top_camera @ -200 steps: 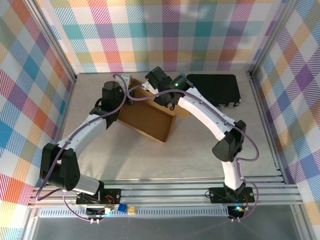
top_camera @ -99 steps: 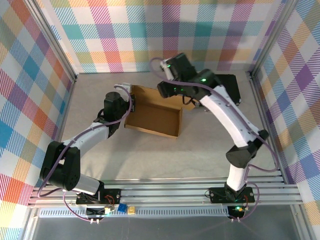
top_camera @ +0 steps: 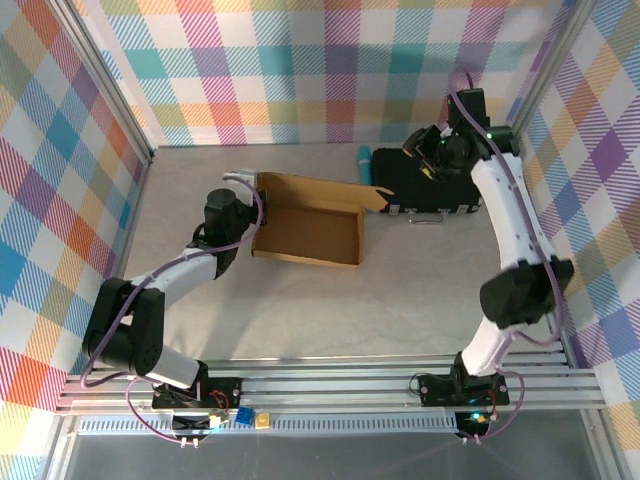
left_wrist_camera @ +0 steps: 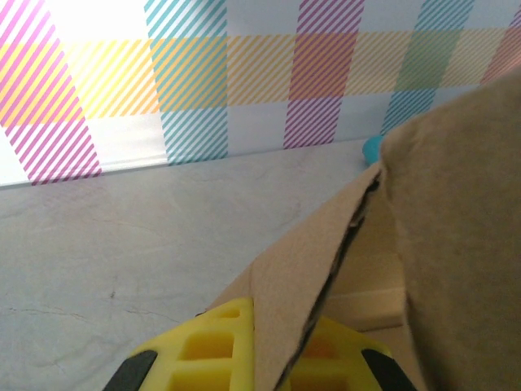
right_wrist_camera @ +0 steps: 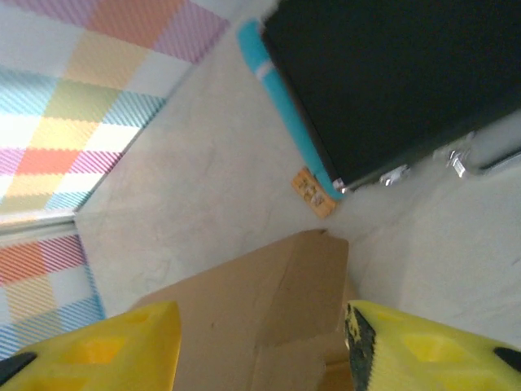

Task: Fold the paper box

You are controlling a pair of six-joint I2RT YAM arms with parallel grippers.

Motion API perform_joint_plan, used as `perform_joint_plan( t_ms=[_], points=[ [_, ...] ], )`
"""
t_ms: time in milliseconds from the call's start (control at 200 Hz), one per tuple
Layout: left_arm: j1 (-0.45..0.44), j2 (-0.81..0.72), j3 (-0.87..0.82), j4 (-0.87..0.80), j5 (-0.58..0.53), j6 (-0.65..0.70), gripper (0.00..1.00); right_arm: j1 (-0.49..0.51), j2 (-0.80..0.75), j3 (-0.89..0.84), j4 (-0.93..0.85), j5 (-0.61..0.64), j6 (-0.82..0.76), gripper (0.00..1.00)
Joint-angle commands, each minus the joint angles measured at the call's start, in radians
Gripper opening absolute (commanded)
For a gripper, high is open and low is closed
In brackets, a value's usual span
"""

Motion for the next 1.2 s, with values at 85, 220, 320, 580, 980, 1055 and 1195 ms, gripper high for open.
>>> perform_joint_plan(
  t_ms=[85,220,320,580,980,1055,1195],
  points=[
    [0.019,0.007,-0.006,0.076,0.034,-0.016,0.0,-0.011,0.218,0.164,-0.058,-0.294,0.135,0.54],
    [0.022,0.014,-0.003,0.076,0.035,-0.022,0.0,-0.002,0.284,0.189,-0.081,-0.366,0.174,0.54],
    [0.022,0.02,0.003,0.076,0.037,-0.028,0.0,0.011,0.266,0.129,-0.085,-0.366,0.183,0.54],
    [0.022,0.042,0.015,0.074,0.044,-0.033,0.0,0.035,0.185,-0.068,0.025,-0.425,0.252,0.54],
    [0.022,0.071,0.038,0.079,0.055,-0.057,0.0,0.06,0.13,-0.22,0.172,-0.498,0.388,0.52],
    [0.022,0.076,0.042,0.081,0.055,-0.062,0.0,0.07,0.139,-0.217,0.188,-0.508,0.406,0.52],
    [0.022,0.08,0.043,0.089,0.052,-0.069,0.0,0.083,0.148,-0.219,0.21,-0.513,0.432,0.51]
  ],
)
